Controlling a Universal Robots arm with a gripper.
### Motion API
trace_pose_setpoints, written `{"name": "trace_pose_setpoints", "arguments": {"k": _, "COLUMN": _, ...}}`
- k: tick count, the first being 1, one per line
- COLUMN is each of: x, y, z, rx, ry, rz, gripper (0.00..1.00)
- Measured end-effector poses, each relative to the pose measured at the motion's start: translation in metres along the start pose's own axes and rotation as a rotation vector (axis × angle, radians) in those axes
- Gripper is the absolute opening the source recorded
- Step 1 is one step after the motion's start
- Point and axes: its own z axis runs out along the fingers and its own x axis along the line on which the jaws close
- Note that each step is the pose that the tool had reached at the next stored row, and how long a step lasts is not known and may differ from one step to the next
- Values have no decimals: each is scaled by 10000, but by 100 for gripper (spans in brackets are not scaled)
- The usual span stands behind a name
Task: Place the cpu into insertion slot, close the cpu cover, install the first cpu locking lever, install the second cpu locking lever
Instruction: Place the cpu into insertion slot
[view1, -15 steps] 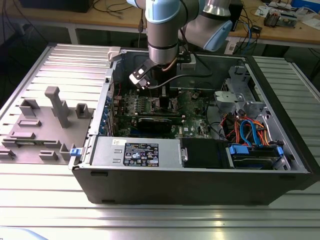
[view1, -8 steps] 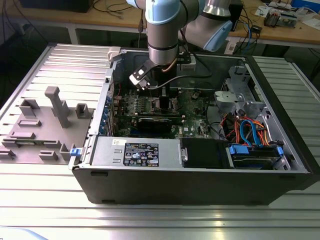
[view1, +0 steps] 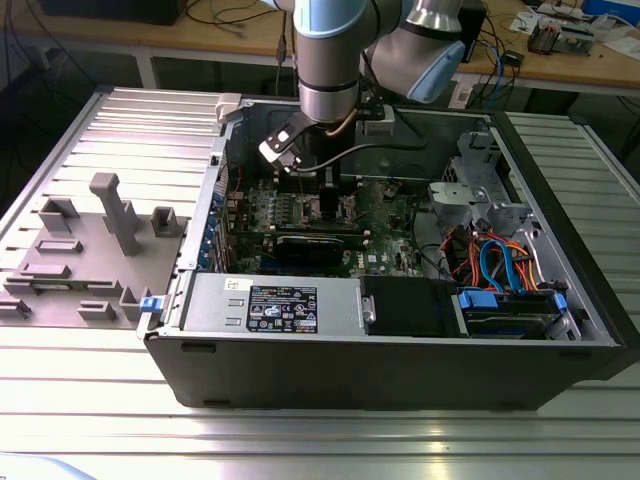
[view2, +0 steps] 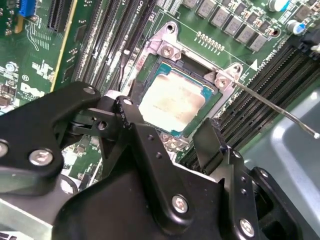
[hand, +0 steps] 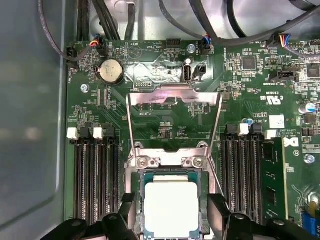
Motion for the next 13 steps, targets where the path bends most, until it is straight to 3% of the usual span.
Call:
{"name": "trace_pose_setpoints", "arguments": {"k": 3, "x": -1, "y": 25, "z": -39, "rx": 200, "ry": -3, "rz": -2, "gripper": 47}}
{"name": "trace_pose_setpoints", "arguments": {"k": 4, "x": -1, "y": 31, "z": -50, "rx": 252, "ry": -4, "rz": -2, "gripper": 47}}
{"name": "trace_pose_setpoints", "arguments": {"k": 5, "x": -1, "y": 44, "z": -63, "rx": 368, "ry": -2, "rz": -4, "gripper": 35}}
{"name": "trace_pose_setpoints", "arguments": {"k": 6, "x": -1, "y": 45, "z": -63, "rx": 383, "ry": -4, "rz": -4, "gripper": 35}}
{"name": "trace_pose_setpoints", "arguments": {"k": 7, "x": -1, "y": 45, "z": -64, "rx": 385, "ry": -4, "rz": -3, "gripper": 23}}
{"name": "trace_pose_setpoints", "arguments": {"k": 10, "x": -1, "y": 46, "z": -64, "rx": 386, "ry": -4, "rz": -3, "gripper": 11}}
{"name": "trace_pose_setpoints", "arguments": {"k": 13, "x": -1, "y": 47, "z": -63, "rx": 387, "ry": -4, "rz": -3, "gripper": 11}}
